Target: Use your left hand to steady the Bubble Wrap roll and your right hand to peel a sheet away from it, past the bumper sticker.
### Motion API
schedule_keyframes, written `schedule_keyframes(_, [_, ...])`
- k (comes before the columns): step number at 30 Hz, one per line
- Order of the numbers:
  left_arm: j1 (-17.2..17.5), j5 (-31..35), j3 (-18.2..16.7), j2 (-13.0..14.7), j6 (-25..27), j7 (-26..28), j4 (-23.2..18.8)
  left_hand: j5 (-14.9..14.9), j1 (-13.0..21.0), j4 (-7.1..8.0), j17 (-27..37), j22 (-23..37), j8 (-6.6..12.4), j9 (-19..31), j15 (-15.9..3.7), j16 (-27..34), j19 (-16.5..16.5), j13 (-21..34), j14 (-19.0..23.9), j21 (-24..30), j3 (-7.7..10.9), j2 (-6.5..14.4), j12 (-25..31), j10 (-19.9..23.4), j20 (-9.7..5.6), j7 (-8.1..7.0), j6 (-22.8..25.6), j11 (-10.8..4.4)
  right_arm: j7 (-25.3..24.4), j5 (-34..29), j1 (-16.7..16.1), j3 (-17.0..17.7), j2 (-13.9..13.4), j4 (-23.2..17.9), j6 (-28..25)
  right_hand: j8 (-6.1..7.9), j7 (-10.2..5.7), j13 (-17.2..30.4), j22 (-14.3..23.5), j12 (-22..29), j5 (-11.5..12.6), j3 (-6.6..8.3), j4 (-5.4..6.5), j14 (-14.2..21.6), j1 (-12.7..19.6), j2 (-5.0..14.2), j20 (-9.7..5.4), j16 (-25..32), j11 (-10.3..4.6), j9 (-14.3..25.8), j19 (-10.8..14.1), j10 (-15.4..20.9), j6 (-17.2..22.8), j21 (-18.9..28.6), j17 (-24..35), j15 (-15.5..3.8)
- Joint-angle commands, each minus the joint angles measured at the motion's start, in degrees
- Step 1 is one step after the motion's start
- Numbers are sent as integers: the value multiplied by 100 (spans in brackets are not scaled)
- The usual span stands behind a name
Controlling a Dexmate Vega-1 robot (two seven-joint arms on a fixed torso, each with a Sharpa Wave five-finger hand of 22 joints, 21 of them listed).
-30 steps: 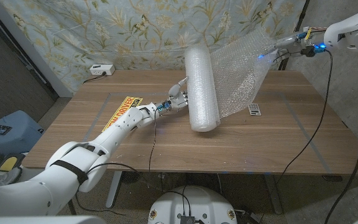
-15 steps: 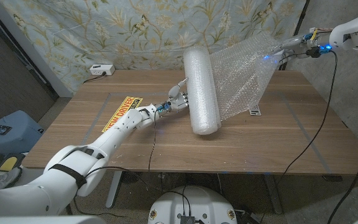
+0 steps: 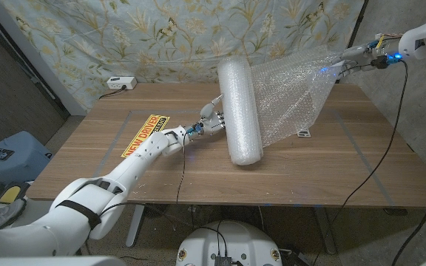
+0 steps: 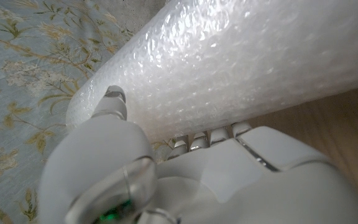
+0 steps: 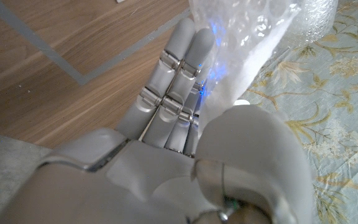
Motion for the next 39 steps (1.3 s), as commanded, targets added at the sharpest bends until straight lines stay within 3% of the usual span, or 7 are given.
schedule_keyframes(1, [217, -140, -143, 80, 25, 75, -273, -3, -19, -60, -4, 12, 33, 5, 10, 26, 40, 14, 66, 17, 20, 11, 52, 34, 12, 43, 58, 33, 71, -106, 235, -249, 94, -29, -270, -9, 127, 17, 13, 13, 34, 19, 8, 37, 74, -17, -10, -23, -7, 53, -43, 28, 121, 75, 34, 1])
schedule_keyframes(31, [377, -344, -332, 168, 77, -52, -269, -4, -45, -94, -9, 11, -13, 5, 46, -3, 26, -17, 32, -7, 9, 0, 10, -102, 23, -42, -47, 27, 433, -704, 1081, -1026, 477, 403, -602, -65, 139, 38, 3, 7, 36, 3, 22, 88, 97, -9, -10, -128, 14, 145, -98, 24, 151, 213, 107, 5])
schedule_keyframes(32, [500, -359, -360, 194, 42, -16, -435, -5, -47, -93, -9, 11, -14, 5, 46, -3, 25, -18, 31, -7, 8, 0, 9, -106, 23, -45, -49, 33, 440, -724, 1105, -1045, 487, 413, -613, -69, 146, 48, 3, 12, 36, 2, 23, 86, 97, -8, -11, -136, 13, 147, -100, 20, 149, 217, 104, 5])
schedule_keyframes(39, [579, -402, -394, 212, 58, -3, -475, -6, -56, -93, -8, 10, -19, 5, 46, -5, 22, -22, 26, -12, 5, 2, 9, -110, 23, -49, -64, 39, 449, -754, 1184, -1089, 574, 465, -716, -88, 144, 48, 0, 2, 36, -4, 26, 103, 98, -8, -10, -161, 0, 169, -118, 10, 152, 254, 124, 3])
